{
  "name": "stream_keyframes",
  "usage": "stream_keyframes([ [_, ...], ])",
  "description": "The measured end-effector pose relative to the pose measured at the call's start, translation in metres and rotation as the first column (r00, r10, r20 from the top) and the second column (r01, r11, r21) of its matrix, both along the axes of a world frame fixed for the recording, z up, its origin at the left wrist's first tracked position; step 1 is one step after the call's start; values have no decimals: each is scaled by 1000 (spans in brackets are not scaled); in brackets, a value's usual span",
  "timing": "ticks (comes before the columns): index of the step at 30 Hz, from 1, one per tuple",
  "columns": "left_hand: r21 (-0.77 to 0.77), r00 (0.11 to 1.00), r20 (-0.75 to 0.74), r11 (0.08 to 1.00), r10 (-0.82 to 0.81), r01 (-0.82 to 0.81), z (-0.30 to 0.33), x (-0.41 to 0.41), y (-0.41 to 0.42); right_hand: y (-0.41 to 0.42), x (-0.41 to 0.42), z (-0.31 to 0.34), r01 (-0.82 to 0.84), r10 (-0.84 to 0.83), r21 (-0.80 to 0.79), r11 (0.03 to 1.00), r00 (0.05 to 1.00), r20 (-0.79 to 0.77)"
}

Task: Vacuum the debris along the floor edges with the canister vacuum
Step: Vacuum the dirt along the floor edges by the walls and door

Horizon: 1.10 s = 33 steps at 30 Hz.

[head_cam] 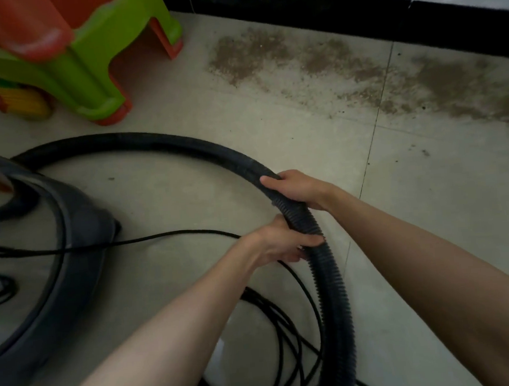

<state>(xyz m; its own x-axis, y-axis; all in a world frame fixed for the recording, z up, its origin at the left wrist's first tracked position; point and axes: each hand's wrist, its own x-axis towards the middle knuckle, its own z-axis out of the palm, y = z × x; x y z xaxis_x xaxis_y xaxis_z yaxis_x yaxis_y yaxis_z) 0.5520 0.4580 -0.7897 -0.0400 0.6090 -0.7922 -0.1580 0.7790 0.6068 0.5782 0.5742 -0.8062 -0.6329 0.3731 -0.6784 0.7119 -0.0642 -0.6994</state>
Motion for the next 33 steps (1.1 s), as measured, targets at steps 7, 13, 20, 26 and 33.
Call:
stream_keyframes([
  [7,-47,962,-225,985,152,-167,-13,-29,-19,11,47,10,35,-40,65,997,996,76],
  [13,-17,698,143,707,701,-707,-20,-23,17,-26,98,32,-78,64,134,988,992,110],
  [20,-27,481,140,489,866,-872,-24,-9,44,-20,160,55,-17,0,160,987,994,108],
  [26,6,585,221,598,781,-801,-12,13,65,2,201,52,53,-66,200,978,996,58],
  [33,49,800,267,822,537,-568,9,98,87,24,290,56,122,-116,-41,992,984,139],
])
